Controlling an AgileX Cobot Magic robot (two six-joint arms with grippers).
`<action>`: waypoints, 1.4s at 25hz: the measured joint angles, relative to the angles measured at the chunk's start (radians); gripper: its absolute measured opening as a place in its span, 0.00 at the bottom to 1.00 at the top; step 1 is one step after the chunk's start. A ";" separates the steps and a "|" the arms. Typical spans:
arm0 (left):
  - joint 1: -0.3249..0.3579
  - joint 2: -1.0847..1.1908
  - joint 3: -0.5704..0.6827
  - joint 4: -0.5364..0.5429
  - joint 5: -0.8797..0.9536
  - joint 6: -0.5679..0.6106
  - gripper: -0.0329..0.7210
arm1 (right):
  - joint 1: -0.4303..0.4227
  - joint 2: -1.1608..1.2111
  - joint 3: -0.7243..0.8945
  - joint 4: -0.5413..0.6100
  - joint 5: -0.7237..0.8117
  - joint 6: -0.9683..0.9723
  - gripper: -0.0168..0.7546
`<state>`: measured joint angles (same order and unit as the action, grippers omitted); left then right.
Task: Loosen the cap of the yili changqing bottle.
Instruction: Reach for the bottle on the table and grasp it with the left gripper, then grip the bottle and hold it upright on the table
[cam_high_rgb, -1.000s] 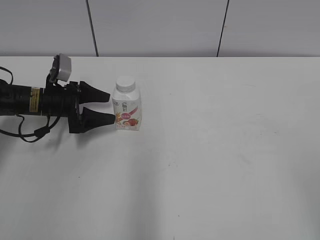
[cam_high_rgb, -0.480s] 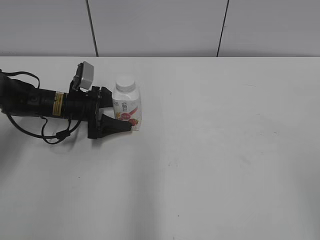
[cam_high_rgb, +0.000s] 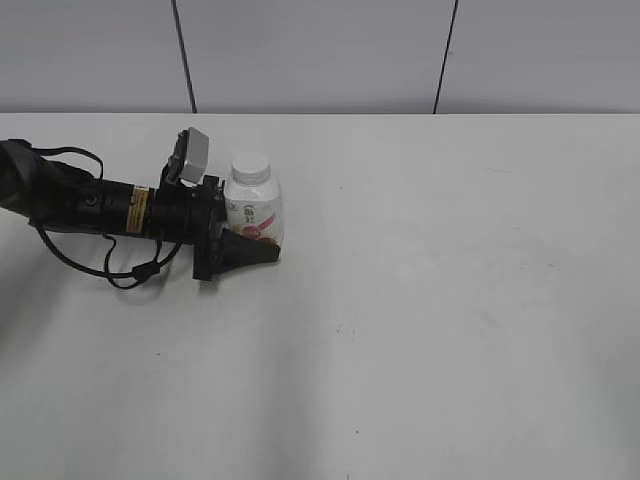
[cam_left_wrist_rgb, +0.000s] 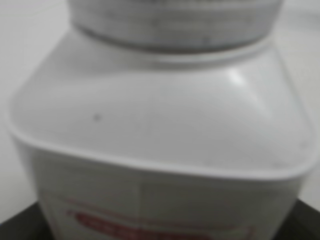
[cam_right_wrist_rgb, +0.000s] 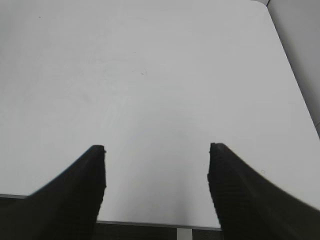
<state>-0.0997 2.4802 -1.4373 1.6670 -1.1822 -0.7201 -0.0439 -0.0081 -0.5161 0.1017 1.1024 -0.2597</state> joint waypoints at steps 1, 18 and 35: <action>-0.001 0.000 -0.001 0.000 0.000 -0.001 0.74 | 0.000 0.000 0.000 0.000 0.000 0.000 0.69; -0.036 0.005 -0.016 -0.040 -0.003 -0.287 0.60 | 0.000 0.000 0.000 0.000 0.000 0.000 0.69; -0.219 -0.143 0.216 -0.259 0.069 0.138 0.60 | 0.000 0.000 0.000 0.000 -0.001 0.000 0.69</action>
<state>-0.3186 2.3376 -1.2215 1.4084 -1.1131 -0.5816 -0.0439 -0.0081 -0.5161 0.1017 1.1015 -0.2597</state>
